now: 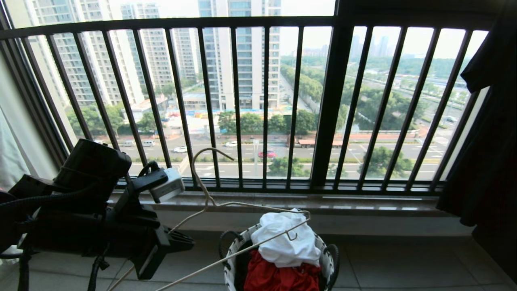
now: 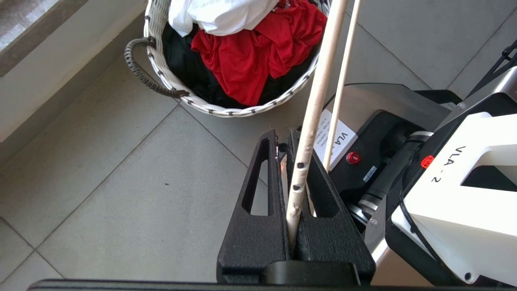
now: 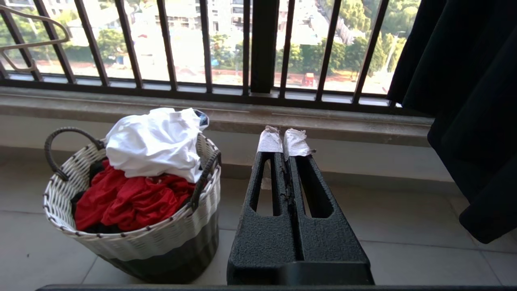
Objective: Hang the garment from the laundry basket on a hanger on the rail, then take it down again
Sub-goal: Pick up clothes from the basket
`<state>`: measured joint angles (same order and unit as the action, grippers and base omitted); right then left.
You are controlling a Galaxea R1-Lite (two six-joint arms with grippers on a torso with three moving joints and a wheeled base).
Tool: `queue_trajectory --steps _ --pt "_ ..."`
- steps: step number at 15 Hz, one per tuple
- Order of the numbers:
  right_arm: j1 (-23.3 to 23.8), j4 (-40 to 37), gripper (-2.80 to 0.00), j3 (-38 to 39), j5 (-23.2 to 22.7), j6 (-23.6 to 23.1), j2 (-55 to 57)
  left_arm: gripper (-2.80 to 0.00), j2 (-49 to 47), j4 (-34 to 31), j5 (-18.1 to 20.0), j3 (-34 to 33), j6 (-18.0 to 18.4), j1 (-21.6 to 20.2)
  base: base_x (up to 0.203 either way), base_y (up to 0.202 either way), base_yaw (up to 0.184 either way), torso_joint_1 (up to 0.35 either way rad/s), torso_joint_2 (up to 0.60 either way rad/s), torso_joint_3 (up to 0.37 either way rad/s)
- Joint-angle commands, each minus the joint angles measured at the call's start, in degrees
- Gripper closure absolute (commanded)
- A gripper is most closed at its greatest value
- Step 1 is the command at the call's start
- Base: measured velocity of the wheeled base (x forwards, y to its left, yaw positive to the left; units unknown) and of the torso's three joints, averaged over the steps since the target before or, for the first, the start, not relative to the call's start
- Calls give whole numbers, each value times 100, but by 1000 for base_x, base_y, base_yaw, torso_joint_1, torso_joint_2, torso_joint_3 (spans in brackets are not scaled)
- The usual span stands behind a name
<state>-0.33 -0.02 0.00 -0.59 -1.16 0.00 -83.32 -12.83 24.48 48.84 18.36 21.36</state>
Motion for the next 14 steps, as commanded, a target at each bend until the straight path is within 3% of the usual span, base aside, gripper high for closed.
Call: queue_trajectory --steps 1,5,7,14 --pt "-2 -6 0 1 -3 2 -9 0 44 -16 13 -6 9 0 0 0 0 -34 164 185" --pt "-2 -6 0 0 -3 2 -9 0 150 -53 22 -14 27 8 0 0 0 -8 71 59" --pt "-2 -6 0 0 -3 2 -9 0 180 -63 22 -50 243 5 0 0 0 0 0 0" --pt "-2 -6 0 1 -3 2 -9 0 501 -54 22 -84 247 0 0 0 0 0 0 0"
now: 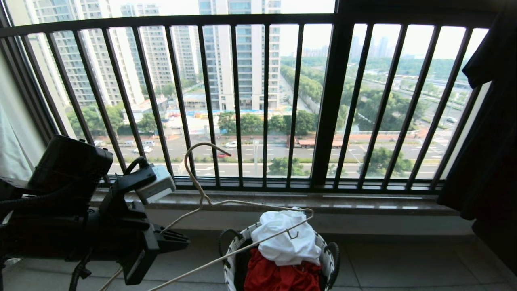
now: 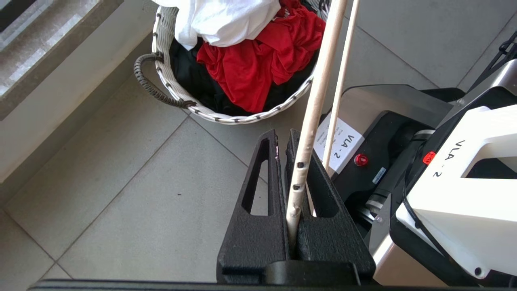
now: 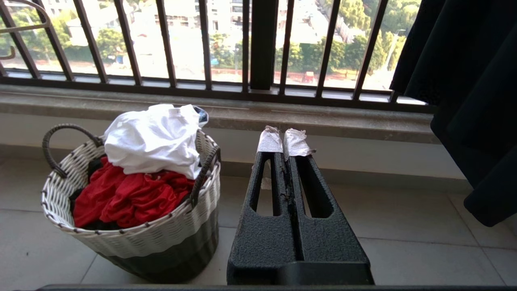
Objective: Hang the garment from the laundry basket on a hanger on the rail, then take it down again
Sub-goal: Pick up clothes from the basket
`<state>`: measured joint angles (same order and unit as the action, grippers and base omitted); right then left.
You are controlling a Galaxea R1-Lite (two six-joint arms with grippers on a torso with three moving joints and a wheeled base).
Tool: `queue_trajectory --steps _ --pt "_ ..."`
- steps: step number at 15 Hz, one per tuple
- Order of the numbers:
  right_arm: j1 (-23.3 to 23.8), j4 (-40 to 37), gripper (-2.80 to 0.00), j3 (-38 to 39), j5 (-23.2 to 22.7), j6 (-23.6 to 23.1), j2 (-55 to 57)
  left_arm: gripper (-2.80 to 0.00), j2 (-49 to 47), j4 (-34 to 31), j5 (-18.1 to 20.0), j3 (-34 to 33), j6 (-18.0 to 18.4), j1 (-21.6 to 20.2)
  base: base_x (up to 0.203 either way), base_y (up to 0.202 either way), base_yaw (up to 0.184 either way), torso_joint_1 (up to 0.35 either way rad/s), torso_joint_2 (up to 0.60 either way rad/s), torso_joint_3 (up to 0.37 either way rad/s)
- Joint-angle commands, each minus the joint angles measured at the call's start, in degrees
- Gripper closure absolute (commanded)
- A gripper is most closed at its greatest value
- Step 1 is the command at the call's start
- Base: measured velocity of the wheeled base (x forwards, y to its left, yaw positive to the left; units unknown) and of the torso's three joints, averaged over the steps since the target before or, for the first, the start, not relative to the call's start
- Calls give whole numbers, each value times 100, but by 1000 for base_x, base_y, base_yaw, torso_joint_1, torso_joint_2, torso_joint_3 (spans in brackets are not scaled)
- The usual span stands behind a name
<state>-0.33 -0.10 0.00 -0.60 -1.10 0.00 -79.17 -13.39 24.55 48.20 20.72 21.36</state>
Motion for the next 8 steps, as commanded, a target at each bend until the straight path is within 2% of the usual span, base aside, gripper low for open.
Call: queue_trajectory --steps 1,8 --pt "-2 1 0 0 -2 -4 -9 0 104 3 15 -21 11 7 0 0 0 0 0 0" --pt "-2 1 0 0 -2 -4 -9 0 95 -6 6 -74 28 18 0 0 0 0 0 0"
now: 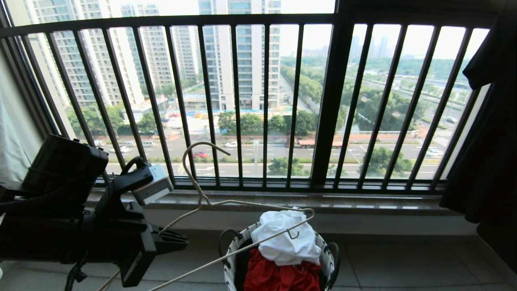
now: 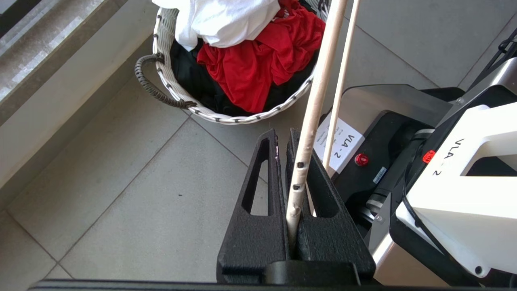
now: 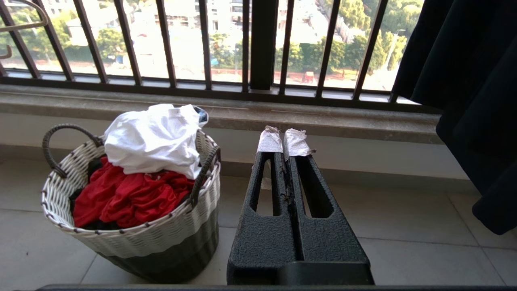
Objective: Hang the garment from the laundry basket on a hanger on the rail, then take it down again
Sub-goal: Pick up clothes from the basket
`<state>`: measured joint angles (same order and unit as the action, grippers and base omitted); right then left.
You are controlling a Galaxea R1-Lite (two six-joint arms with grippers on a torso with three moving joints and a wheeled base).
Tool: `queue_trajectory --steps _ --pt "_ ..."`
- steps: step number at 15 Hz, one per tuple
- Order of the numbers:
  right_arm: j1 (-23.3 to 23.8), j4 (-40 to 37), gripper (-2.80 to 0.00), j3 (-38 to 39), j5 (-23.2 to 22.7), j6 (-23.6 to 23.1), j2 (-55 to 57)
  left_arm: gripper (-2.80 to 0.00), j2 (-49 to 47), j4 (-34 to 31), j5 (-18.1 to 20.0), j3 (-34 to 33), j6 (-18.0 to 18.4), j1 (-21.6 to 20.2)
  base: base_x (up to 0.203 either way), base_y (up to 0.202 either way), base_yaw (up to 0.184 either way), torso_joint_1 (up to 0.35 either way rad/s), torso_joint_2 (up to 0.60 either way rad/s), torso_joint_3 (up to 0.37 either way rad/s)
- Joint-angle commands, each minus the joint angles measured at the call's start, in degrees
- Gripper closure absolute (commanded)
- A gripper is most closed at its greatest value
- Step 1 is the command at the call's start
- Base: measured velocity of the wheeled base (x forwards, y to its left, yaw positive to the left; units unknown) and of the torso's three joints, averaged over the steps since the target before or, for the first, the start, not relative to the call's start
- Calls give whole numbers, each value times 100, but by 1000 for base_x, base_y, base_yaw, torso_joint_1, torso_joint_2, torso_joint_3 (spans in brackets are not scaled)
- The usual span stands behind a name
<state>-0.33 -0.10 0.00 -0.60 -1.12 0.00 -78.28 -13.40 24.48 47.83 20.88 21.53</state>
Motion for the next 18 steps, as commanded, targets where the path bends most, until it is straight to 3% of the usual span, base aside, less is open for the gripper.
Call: queue_trajectory --steps 1,12,18 --pt "-2 1 0 0 -2 -2 -9 0 -3 -5 4 -37 12 0 0 0 0 0 0 0" --pt "-2 1 0 0 -2 -2 -9 0 -118 30 -5 -54 12 0 0 0 0 0 0 0" --pt "-2 1 0 0 -2 -2 -9 0 -40 30 -22 -37 -2 0 0 0 0 2 3 -162"
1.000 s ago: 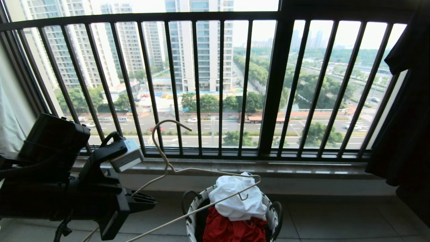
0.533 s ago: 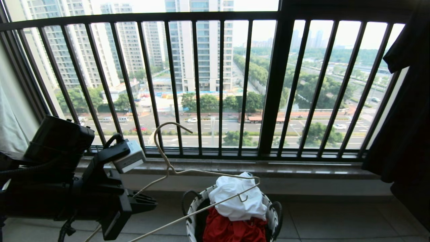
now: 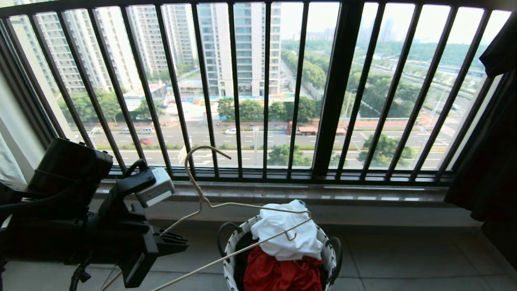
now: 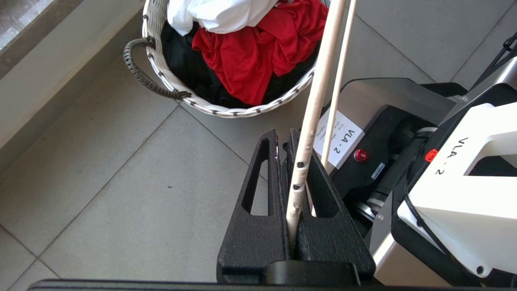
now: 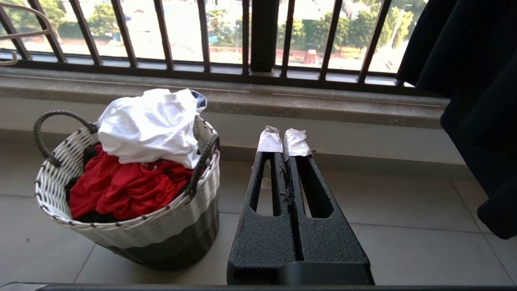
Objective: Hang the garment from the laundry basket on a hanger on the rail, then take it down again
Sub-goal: Pick up clothes from the basket
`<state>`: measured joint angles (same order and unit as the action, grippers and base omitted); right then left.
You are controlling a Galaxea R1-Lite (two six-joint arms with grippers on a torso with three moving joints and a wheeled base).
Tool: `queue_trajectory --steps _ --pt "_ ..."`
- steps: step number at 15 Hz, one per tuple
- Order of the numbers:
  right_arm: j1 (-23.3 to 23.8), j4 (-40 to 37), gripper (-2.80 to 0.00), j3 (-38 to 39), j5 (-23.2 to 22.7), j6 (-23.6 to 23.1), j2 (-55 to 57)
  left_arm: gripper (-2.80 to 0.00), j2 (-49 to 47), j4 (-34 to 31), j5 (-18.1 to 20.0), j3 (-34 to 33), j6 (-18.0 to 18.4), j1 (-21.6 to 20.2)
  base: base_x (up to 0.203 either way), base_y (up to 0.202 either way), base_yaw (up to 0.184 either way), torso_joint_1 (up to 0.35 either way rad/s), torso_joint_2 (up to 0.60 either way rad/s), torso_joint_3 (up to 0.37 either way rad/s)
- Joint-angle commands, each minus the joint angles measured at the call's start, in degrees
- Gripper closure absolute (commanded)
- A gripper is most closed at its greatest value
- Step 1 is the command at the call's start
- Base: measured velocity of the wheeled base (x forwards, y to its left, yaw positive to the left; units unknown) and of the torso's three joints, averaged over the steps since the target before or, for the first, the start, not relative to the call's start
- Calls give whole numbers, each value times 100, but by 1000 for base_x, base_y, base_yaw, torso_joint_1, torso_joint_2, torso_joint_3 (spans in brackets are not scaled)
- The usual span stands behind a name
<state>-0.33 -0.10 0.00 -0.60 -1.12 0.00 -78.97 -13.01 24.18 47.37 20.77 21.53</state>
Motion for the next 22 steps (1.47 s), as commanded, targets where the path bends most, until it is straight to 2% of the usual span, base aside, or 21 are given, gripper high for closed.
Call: queue_trajectory --steps 1,22 --pt "-2 1 0 0 -2 -2 -9 0 63 -9 8 9 8 0 0 0 0 4 4 -194" --pt "-2 1 0 0 -2 -2 -9 0 110 -7 -1 -44 41 0 0 0 0 3 4 -197"
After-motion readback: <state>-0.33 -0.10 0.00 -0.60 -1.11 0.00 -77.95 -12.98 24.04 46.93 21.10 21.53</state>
